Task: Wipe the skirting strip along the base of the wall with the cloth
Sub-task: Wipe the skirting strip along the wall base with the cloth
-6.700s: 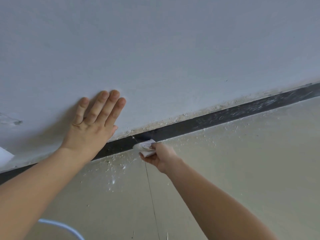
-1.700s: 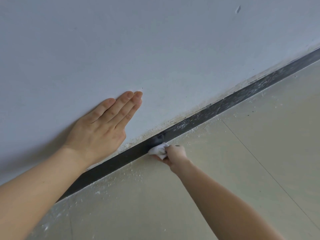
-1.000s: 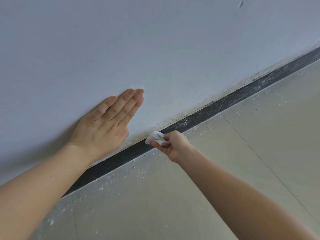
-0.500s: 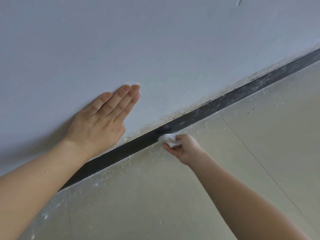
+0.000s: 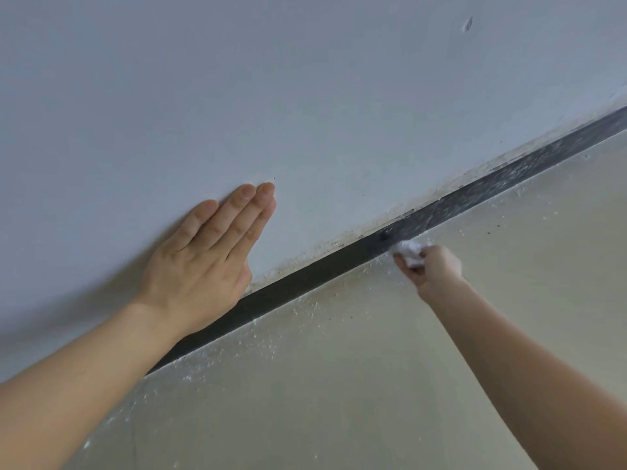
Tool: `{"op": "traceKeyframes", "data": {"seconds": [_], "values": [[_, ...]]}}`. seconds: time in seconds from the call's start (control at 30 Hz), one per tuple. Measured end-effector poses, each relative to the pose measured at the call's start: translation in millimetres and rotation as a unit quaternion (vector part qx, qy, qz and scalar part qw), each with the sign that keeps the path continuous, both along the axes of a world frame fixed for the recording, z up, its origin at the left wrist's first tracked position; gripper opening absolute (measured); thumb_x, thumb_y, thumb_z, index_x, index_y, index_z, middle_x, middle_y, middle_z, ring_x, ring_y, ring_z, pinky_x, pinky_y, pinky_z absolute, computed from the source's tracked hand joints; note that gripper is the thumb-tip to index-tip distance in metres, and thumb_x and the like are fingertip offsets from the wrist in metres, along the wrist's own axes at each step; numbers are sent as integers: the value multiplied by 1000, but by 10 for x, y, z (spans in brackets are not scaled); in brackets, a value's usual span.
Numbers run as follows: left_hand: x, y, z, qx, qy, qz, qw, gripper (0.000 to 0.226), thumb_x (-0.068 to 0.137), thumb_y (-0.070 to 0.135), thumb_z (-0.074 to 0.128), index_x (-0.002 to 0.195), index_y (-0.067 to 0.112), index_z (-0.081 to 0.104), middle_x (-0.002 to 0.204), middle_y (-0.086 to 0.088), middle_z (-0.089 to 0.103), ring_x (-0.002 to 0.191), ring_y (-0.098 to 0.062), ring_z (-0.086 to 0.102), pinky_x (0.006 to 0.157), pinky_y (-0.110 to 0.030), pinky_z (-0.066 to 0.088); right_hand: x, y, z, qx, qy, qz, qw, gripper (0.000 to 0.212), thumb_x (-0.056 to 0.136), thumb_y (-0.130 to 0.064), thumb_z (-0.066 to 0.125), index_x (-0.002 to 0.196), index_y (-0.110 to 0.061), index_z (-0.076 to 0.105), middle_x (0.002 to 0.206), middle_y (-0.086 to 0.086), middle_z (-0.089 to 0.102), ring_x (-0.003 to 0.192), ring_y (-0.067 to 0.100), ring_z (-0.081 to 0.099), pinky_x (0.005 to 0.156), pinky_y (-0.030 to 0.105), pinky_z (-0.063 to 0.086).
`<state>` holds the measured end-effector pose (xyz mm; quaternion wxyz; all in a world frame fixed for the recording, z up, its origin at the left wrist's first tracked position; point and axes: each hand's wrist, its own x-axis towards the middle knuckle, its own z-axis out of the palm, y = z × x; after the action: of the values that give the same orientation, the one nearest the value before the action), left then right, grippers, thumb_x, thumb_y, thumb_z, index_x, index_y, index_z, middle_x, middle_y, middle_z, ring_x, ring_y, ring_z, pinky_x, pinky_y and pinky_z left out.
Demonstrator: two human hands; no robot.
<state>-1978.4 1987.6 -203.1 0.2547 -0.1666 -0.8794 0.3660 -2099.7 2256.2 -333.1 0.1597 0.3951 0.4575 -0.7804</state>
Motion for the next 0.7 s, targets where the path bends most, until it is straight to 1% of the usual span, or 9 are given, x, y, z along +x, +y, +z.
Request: {"op": "traceKeyframes", "data": {"seconds": [0.1,0.17,0.23,0.3,0.37,0.47,0.6,0.67,0.7], "values": [[-18,169,-44,43,-20,-14,999,75,84,20,45,153,6,18,160,-6,12,148,-19,2,119,-36,1,280,-275,-66,-27,-65,135,988,38,92,3,42,131,5,45,103,20,56,73,25,60,55,32,60],[-102,325,-55,40,-46,-54,997,75,82,18,45,152,6,21,159,-6,16,147,-20,9,118,-37,4,374,-505,-68,-59,-86,174,979,31,92,5,44,122,6,50,92,21,60,70,27,62,55,33,60],[-224,492,-54,43,-69,-79,994,75,81,17,47,151,5,24,158,-6,18,146,-20,16,117,-38,6,372,-621,-99,-50,-85,192,976,31,92,5,43,122,5,51,94,20,59,70,26,61,62,33,59],[-369,634,-48,49,-81,-86,992,74,81,16,46,151,4,25,158,-7,19,145,-20,16,118,-38,7,243,-608,-138,-22,-57,198,978,35,92,4,41,126,0,48,104,18,54,73,23,61,63,31,58],[-519,739,-47,41,-91,-93,991,72,82,17,45,151,3,26,158,-8,19,145,-20,16,118,-37,5,82,-486,-139,0,-36,187,982,28,93,4,40,117,-8,47,109,16,51,73,21,59,60,30,57],[-717,897,-33,33,-103,-97,989,68,85,16,38,151,2,24,159,-11,17,146,-23,13,119,-36,1,-79,-261,-152,8,-33,152,988,18,92,5,41,106,-6,43,104,14,50,70,20,58,62,29,57],[-909,1124,-22,40,-83,-86,992,66,88,16,28,152,1,18,159,-14,11,147,-25,9,119,-37,1,-169,70,-271,-11,-33,3,999,22,78,6,46,96,-1,54,90,15,56,58,21,58,54,25,52],[-1008,1192,-37,37,-80,-81,993,68,89,17,30,153,1,14,160,-13,7,147,-25,7,119,-37,0,-148,130,-295,-35,-42,-45,997,24,79,8,44,98,2,58,84,14,59,48,17,62,57,27,57],[-1049,1205,-55,29,-76,-77,994,68,90,19,30,153,1,12,160,-13,5,147,-25,6,119,-36,-1,-105,97,-246,-47,-52,-23,997,20,83,8,45,97,2,58,82,14,58,51,18,63,62,29,59]]}}
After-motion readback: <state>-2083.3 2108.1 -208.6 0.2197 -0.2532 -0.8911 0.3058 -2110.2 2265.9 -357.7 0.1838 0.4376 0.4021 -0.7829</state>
